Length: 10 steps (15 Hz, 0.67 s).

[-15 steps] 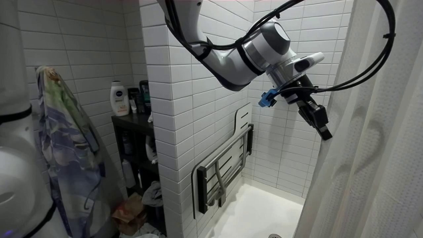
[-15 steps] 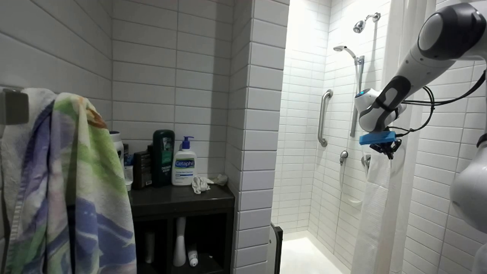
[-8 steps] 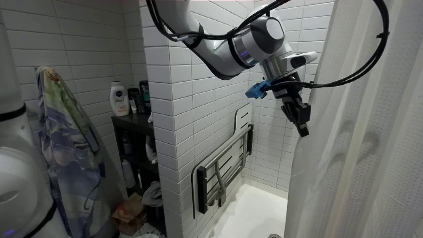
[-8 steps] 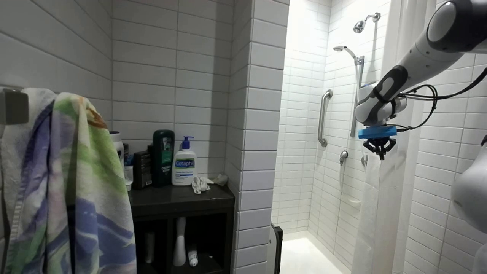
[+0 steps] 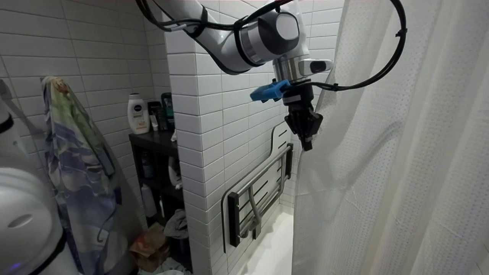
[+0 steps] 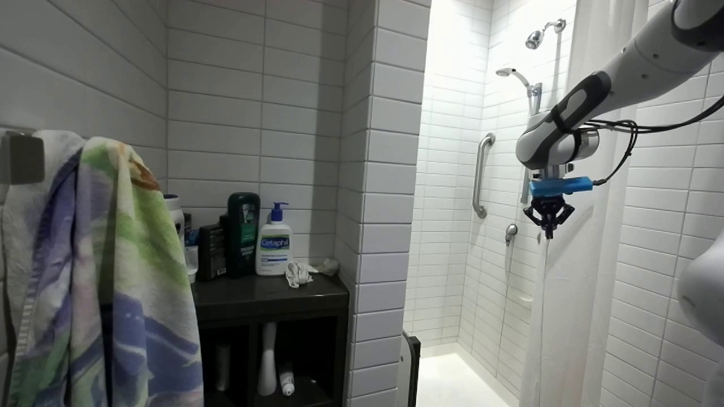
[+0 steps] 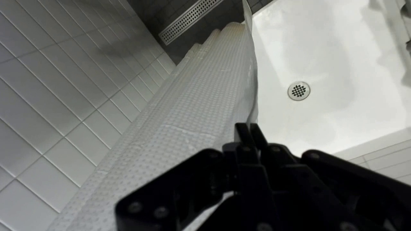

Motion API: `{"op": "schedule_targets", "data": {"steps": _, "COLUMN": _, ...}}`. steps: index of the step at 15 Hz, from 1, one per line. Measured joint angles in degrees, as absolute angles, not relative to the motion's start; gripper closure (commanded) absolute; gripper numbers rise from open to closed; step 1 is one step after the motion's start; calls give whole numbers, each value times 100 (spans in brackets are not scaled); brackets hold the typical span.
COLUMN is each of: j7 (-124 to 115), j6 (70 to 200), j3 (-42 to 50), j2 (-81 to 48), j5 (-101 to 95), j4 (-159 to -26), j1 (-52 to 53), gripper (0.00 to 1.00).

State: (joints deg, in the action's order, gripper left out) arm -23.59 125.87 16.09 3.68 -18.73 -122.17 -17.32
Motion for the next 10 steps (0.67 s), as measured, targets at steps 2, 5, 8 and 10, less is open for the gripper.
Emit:
{"op": "schedule_targets", "data": {"steps": 2, "j7": -1982, "j6": 12415, "j3": 1549, "j2": 540, "j5": -1810, "j4": -12365, "j1": -1687, "gripper": 99}}
{"op": "schedule_targets", "data": {"steps": 5, "j7": -1397, "j6": 12253, "j3": 1478, "j2": 767, "j5": -1654, "j4": -12566, "j1": -1629, "gripper": 99}}
{"op": "schedule_targets", "data": {"steps": 8, "j7": -806, "j6": 12196, "j3": 1440, "j2": 946, "j5": -1425, "j4": -12713, "j1": -1546, "gripper": 99}}
{"op": "schedule_targets", "data": {"steps": 10, "j7": -465, "j6": 12134, "j3": 1395, "j2": 1022, "j5": -1223, "j4": -12752, "j1": -1464, "gripper": 99}}
